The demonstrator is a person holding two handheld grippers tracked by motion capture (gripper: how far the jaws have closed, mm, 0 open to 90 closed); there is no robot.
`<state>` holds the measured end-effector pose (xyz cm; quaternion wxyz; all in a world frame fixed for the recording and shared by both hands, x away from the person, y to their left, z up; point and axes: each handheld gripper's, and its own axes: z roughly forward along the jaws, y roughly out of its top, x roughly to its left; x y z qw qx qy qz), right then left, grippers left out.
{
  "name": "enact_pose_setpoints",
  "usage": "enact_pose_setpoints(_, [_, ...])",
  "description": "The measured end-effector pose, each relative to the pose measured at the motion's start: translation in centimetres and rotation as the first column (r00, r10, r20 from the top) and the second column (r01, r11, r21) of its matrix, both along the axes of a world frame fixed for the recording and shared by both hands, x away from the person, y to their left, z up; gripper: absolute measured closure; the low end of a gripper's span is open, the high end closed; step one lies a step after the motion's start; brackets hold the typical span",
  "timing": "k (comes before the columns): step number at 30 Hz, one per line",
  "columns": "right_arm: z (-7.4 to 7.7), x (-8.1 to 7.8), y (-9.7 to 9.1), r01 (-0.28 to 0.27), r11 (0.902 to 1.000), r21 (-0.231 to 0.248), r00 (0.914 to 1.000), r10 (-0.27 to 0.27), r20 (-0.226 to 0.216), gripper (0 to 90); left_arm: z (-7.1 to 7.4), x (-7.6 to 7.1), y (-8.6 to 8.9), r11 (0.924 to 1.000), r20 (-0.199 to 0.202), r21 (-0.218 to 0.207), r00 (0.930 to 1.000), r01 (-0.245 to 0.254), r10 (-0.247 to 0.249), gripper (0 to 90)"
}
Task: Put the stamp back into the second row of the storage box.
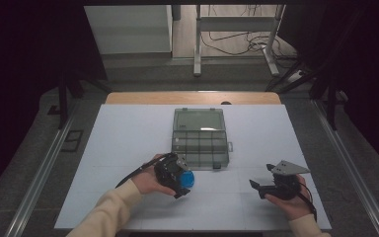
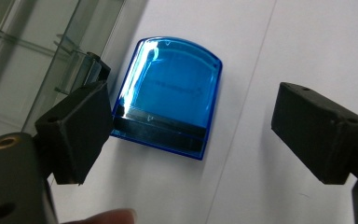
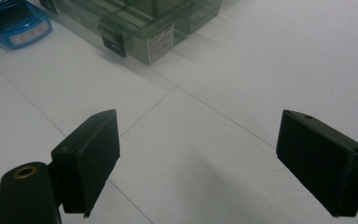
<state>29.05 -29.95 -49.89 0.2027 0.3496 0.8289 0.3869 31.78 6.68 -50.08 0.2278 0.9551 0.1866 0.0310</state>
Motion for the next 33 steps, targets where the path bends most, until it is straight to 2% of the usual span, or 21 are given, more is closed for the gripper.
enact_pose_setpoints(12, [0.0, 0.0, 0.0, -0.002, 1.0000, -0.001, 1.0000, 0.002, -0.002, 13.6, -0.3, 0.2, -0.1, 0.9997, 0.021, 0.025, 0.9998, 0.001, -0.001, 14.4])
enact_pose_setpoints(22, [-0.1, 0.1, 0.0, -0.002, 1.0000, -0.004, 1.0000, 0.002, -0.006, 13.6, -0.8, 0.3, -0.4, 0.9986, 0.032, 0.052, 0.9994, 0.012, -0.014, 19.4])
enact_pose_setpoints(33, [-0.2, 0.1, 0.0, 0.012, 0.9998, -0.014, 0.9999, -0.012, -0.011, 13.9, -1.2, 0.8, -0.1, 0.9975, 0.052, 0.069, 0.9984, 0.020, -0.023, 34.8])
